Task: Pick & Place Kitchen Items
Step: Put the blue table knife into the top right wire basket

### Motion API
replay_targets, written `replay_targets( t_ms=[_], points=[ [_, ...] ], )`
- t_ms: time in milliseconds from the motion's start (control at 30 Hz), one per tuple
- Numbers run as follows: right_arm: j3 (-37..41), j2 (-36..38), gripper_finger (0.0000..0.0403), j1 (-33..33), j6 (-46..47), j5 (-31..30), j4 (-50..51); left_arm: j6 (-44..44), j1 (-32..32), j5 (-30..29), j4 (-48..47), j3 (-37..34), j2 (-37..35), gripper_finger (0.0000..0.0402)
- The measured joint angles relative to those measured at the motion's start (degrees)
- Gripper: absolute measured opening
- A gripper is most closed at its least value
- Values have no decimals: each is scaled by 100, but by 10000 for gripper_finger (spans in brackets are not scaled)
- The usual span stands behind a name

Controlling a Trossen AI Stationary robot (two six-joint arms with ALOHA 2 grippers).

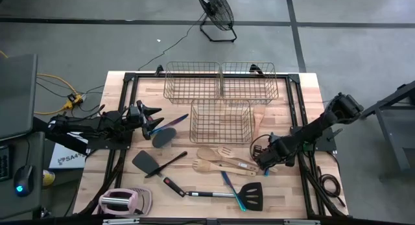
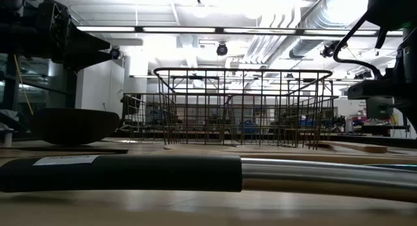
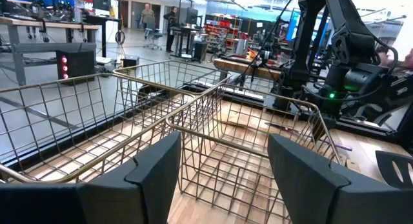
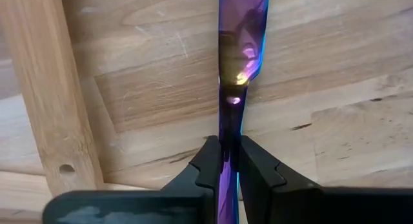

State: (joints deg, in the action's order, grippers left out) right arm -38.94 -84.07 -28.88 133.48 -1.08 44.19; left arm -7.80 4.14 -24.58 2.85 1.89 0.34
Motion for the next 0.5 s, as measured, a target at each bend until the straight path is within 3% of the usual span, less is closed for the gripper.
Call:
replay_targets(
  t_ms=[500],
  points=[
    [-11, 747, 26, 0, -786, -49, 347, -2, 0, 0, -2, 0, 0, 230]
  ],
)
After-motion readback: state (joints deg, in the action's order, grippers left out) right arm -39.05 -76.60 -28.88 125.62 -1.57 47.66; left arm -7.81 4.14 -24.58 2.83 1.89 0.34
